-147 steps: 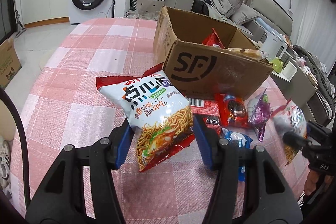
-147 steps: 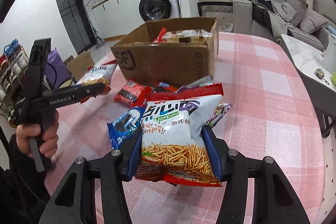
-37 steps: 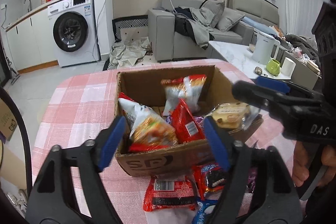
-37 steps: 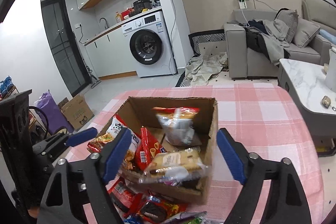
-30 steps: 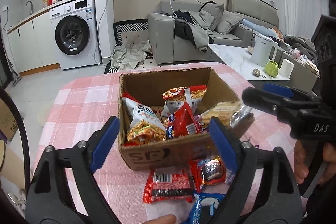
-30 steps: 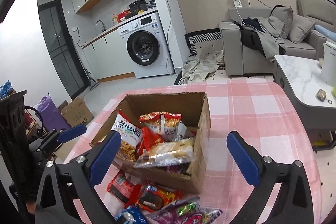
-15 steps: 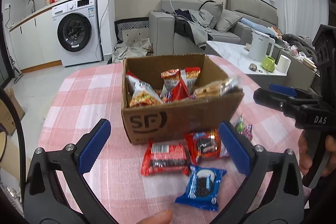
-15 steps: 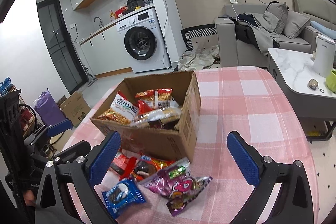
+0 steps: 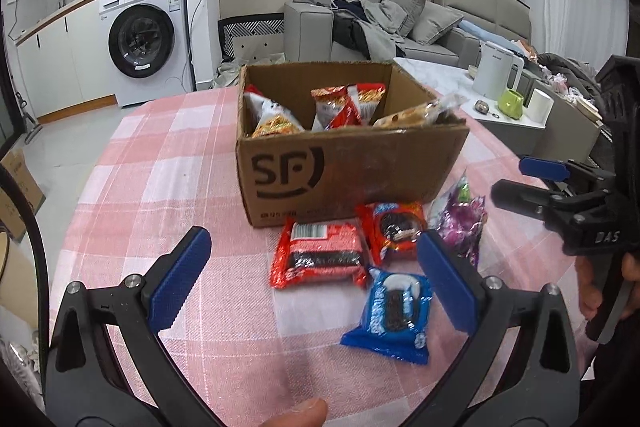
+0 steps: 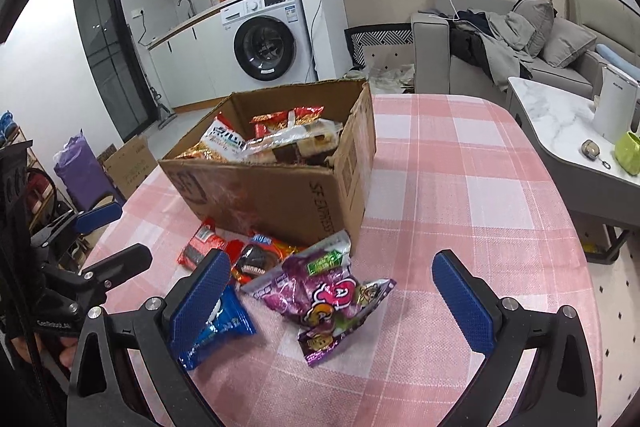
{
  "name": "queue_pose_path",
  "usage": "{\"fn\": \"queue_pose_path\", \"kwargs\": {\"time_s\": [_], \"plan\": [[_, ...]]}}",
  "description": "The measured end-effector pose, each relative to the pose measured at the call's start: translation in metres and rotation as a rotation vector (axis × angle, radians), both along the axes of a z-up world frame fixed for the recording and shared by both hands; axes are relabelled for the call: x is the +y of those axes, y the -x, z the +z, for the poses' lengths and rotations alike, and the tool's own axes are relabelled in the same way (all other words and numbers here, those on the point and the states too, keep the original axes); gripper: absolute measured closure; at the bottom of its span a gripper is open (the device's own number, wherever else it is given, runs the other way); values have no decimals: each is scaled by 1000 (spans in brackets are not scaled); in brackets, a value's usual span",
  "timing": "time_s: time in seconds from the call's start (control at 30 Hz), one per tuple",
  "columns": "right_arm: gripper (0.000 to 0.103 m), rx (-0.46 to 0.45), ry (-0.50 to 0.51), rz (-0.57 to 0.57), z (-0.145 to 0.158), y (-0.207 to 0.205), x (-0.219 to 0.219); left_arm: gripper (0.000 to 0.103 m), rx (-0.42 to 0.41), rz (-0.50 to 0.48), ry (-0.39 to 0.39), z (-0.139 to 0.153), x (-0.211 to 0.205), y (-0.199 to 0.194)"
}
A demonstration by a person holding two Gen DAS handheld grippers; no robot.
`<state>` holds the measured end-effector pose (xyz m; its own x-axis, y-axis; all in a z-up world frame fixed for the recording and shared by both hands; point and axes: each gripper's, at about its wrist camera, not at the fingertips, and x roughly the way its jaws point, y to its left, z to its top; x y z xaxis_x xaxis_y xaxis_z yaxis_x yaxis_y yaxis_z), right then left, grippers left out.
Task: Organize snacks
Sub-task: 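Withdraw both grippers and move toward the Oreo packs and purple candy bag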
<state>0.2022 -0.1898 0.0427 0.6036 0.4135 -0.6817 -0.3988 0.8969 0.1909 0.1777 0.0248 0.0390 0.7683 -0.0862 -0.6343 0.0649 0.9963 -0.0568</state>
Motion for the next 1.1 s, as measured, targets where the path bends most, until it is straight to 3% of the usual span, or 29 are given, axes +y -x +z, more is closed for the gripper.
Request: {"fn": "queue_pose_path", "kwargs": {"time_s": [0.67, 1.1], "plan": [[0, 68, 103, 65, -34, -6, 8, 1, 29, -52, 16, -21, -7, 4], [0, 81, 204, 80, -59, -13, 30, 1, 67, -103, -44, -41, -25, 1]]}}
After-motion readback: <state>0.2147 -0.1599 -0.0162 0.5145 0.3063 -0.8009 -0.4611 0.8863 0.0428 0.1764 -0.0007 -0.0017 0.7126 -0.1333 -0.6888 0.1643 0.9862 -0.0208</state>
